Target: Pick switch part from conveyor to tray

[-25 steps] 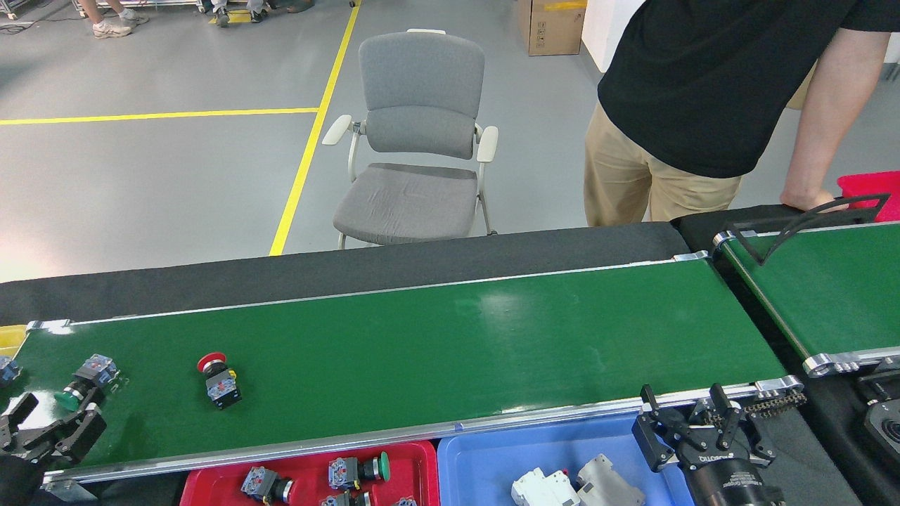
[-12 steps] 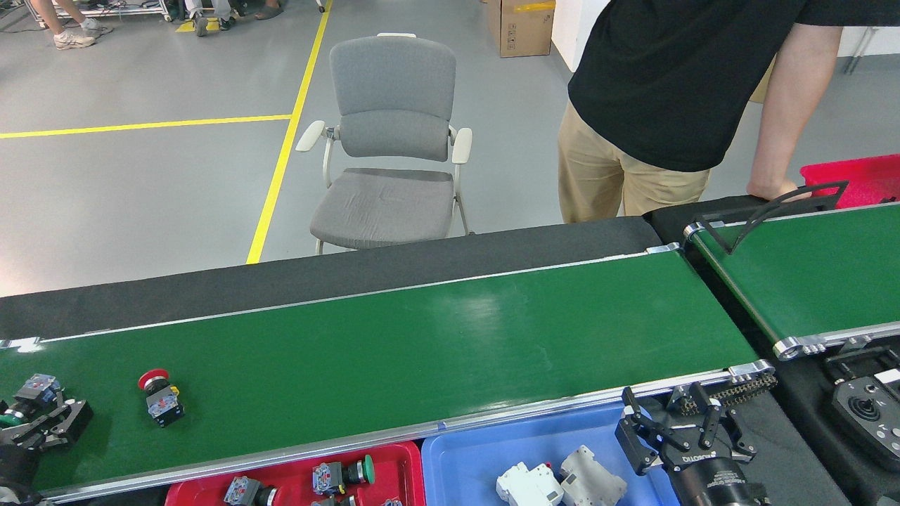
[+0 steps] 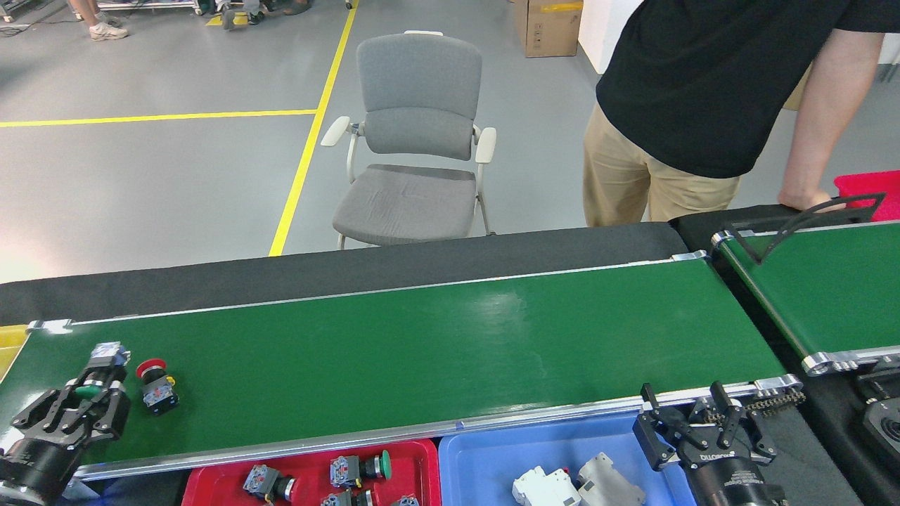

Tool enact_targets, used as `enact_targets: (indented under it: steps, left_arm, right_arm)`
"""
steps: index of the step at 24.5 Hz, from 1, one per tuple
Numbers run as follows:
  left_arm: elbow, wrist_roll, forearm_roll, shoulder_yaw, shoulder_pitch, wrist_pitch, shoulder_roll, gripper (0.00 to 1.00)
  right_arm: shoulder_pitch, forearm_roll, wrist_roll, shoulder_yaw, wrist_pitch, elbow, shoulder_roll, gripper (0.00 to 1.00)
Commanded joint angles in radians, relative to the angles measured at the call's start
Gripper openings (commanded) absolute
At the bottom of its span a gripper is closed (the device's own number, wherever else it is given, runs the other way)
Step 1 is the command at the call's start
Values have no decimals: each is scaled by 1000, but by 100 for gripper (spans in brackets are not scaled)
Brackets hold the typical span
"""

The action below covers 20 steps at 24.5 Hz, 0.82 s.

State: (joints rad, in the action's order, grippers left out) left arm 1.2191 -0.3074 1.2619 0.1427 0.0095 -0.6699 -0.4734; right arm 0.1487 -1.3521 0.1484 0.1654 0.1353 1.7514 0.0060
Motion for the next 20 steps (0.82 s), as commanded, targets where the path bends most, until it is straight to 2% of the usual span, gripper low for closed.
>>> enact_targets:
  steps: [1,2,3,6,7,8,9,11,15,16,18,20]
  left_arm:
    - [197,42,-6,0,99,-51,19,8]
    - [267,51,-2,-2,153,-71,35,11]
    - [369,76,4,-2,236,-91,61,19]
    - [522,198,27,-6,408,-103,145,50]
    - [537,223,44,-11,423,-102,170,62]
    - [542,240,63,-12,423,-94,205,85]
    - [542,243,82,0,422,-91,257,100]
    - [537,243,87,15,411,-91,309,100]
    - [534,243,85,112,411,-88,317,100]
    - [534,243,79,170,411,-80,328,100]
    - [527,243,82,308,396,6,368,100]
    - [474,252,87,388,348,110,380,100]
  right_arm:
    - [-4,4,-10,16,0,13,0,98]
    - [-4,4,-12,16,0,13,0,98]
    - [-4,5,-15,16,1,13,0,98]
    - [-1,5,-24,16,4,14,2,98]
    - [-1,5,-24,16,4,14,2,98]
    - [0,5,-24,16,4,14,3,98]
    - [0,5,-26,16,4,14,5,98]
    - [-1,5,-26,16,4,16,8,98]
    - [-4,5,-40,16,3,17,6,98]
    - [-3,7,-46,16,3,17,6,98]
    - [-3,7,-49,16,0,17,8,98]
    - [-1,7,-49,16,0,17,15,98]
